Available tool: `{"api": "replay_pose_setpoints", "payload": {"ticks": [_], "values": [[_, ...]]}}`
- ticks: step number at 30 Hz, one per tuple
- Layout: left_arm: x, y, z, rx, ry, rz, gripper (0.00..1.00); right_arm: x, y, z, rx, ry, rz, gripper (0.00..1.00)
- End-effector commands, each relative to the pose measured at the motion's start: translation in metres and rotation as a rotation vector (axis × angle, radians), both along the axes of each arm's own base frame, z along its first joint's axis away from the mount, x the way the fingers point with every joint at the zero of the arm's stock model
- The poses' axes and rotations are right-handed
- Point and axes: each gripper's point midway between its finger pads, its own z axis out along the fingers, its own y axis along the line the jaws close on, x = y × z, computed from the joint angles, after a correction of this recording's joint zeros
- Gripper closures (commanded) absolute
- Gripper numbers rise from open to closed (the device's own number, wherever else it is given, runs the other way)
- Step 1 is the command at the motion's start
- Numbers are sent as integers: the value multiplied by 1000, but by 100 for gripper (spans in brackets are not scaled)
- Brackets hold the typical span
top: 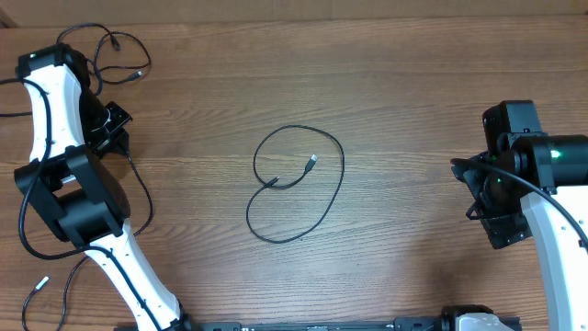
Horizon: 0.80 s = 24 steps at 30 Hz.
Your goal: Untangle cables
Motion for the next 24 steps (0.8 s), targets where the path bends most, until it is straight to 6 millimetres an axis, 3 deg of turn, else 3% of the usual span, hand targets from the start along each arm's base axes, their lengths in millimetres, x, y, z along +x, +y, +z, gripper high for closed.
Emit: {"api": "replay_pose_setpoints", "payload": {"ticks": [1,2,3,4,5,9,18,21,24], "values": [[-4,-3,-5,-20,26,-18,74,2,-1,9,-1,-41,-10,0],[-5,-3,-4,-19,27,-19,63,2,-1,9,-1,-41,-10,0],[-6,-2,-3,-20,24,-27,33,2,-1,9,-1,-41,-10,0],[-6,0,-1,-20,20,-29,11,2,-1,9,-1,-41,-10,0],[-7,1,2,-20,17,-31,0,2,-1,9,-1,-41,-10,0],[-8,10,26,-17,-18,-8,0,2,-1,9,-1,-41,-10,0],[-5,32,140,114,-304,54,1,2,-1,9,-1,-41,-10,0],[-21,37,175,152,-377,153,0,2,-1,9,-1,-41,-10,0],[-52,52,213,247,-437,299,0,2,-1,9,-1,-41,-10,0]]}}
